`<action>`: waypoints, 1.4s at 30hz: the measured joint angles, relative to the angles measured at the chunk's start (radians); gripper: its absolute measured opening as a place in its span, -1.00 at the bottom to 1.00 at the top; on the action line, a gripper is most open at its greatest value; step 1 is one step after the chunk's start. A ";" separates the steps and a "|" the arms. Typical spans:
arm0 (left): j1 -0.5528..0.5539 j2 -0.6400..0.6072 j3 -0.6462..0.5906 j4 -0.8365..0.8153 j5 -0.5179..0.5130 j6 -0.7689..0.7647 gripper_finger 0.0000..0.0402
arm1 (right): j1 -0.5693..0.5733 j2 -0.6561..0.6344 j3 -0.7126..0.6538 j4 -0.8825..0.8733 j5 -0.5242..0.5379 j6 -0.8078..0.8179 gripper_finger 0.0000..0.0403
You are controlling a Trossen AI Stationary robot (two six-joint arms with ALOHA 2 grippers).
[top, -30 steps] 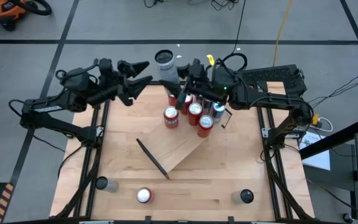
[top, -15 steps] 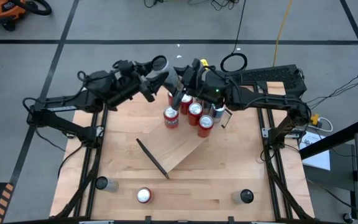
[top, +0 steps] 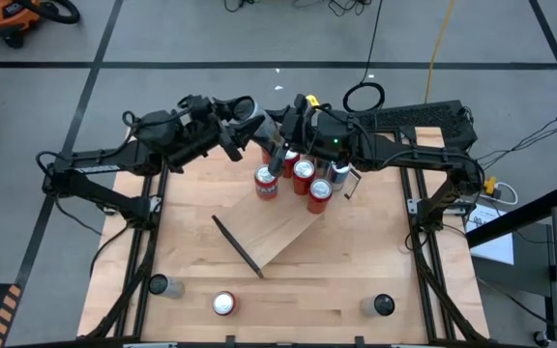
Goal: Place canned beverage on shelf
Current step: Put the top white soda can on the shelf
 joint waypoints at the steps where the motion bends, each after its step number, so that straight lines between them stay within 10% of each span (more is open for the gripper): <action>1: 0.000 0.000 0.000 -0.001 0.000 0.000 0.79 | 0.000 0.000 0.000 -0.008 0.000 -0.002 0.13; 11: 0.001 0.000 0.000 -0.007 0.015 0.003 0.32 | 0.000 0.000 0.000 -0.047 0.011 -0.006 0.23; 21: 0.000 -0.007 -0.001 -0.031 0.023 -0.007 0.25 | -0.001 -0.005 0.000 -0.098 -0.015 0.069 0.34; 42: 0.000 -0.048 -0.001 0.006 0.387 -0.138 0.24 | -0.158 -0.049 0.001 -0.131 -0.986 0.595 0.48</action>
